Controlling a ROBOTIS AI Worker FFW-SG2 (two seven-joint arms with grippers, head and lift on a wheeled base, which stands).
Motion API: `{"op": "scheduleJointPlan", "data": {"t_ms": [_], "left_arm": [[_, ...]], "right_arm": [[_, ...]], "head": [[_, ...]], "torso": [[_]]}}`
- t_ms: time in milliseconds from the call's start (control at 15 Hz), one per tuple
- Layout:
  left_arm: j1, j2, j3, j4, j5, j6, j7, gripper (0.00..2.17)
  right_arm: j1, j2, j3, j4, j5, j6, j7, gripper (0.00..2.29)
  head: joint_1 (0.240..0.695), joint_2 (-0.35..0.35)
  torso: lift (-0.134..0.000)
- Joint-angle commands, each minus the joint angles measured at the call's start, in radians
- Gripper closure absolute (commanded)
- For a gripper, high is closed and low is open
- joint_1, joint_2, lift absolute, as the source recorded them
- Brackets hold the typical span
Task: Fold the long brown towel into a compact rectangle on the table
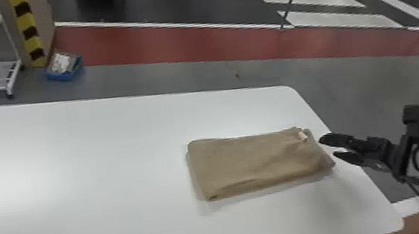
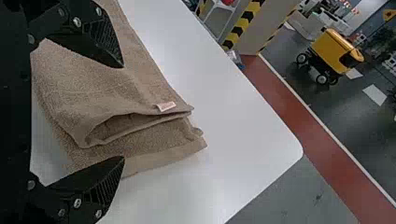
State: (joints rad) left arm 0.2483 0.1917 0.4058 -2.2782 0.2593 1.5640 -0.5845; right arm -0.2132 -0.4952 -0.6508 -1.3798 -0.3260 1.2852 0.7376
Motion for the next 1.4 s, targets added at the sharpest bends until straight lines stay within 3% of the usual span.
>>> {"op": "scheduleJointPlan", "data": {"t_ms": [0, 267, 600, 800, 1067, 1333], "left_arm": [[-0.003, 0.0, -0.001, 0.008, 0.0, 0.007, 0.0, 0.05], [0.005, 0.003, 0.004, 0.006, 0.003, 0.007, -0.008, 0.05], [0.008, 0.008, 0.018, -0.001, 0.006, 0.007, -0.015, 0.05], [0.008, -0.001, 0.027, -0.011, 0.084, 0.007, -0.017, 0.08], [-0.006, -0.011, -0.022, -0.027, 0.06, 0.007, -0.005, 0.08], [-0.001, -0.011, -0.002, -0.027, 0.057, 0.007, -0.014, 0.08]], "right_arm": [[0.026, -0.013, 0.0, -0.015, 0.008, 0.018, 0.0, 0.08], [0.023, -0.019, 0.036, -0.013, 0.042, 0.043, -0.006, 0.09], [0.017, 0.01, 0.057, -0.05, 0.032, 0.119, -0.001, 0.13], [0.018, 0.014, 0.04, -0.094, 0.016, 0.165, -0.001, 0.13], [0.014, 0.012, 0.062, -0.122, 0.036, 0.22, -0.003, 0.13], [-0.012, 0.014, 0.132, -0.12, 0.068, 0.22, -0.004, 0.17]], "head": [[0.695, -0.312], [0.695, -0.326], [0.695, -0.305], [0.695, -0.276], [0.695, -0.297], [0.695, -0.295]], "torso": [[-0.123], [-0.123], [-0.123], [-0.123], [-0.123], [-0.123]]}}
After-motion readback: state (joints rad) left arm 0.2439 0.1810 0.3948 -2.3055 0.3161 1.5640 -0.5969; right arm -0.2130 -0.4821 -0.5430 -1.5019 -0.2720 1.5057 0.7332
